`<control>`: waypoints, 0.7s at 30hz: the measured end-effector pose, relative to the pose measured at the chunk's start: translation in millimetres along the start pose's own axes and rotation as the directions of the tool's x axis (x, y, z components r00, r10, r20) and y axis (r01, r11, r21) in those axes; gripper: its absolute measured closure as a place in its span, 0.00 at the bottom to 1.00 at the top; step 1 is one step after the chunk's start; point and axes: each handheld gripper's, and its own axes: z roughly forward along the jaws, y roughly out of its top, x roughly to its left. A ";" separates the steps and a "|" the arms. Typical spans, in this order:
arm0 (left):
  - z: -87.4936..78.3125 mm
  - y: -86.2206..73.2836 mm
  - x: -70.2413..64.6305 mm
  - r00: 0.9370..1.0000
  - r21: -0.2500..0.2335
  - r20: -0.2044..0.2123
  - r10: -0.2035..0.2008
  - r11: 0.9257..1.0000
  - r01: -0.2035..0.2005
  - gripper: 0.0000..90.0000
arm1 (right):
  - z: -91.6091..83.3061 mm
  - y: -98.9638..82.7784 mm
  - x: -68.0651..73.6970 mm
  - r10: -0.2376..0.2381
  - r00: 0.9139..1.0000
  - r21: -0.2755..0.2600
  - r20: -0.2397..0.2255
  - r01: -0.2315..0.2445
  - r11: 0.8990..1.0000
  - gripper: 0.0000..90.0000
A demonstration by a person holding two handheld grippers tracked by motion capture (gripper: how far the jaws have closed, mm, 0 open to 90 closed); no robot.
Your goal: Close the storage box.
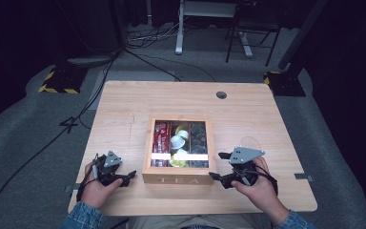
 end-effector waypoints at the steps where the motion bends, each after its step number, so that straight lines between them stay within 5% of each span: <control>1: 0.0 -0.2 -0.3 1.000 -0.001 0.001 -0.004 1.000 0.004 0.21 | -0.1 0.1 -1.5 0.009 1.000 -0.003 -0.007 -0.009 1.000 0.26; 9: -1.3 -1.4 -0.5 1.000 0.001 0.002 -0.003 1.000 0.003 0.21 | -11.5 7.7 -12.6 0.049 0.998 -0.036 -0.027 -0.050 0.998 0.25; 21: -2.4 -2.8 2.5 1.000 0.007 0.008 0.000 1.000 0.000 0.17 | -50.9 5.5 -36.9 0.088 0.996 -0.062 0.015 -0.087 0.994 0.18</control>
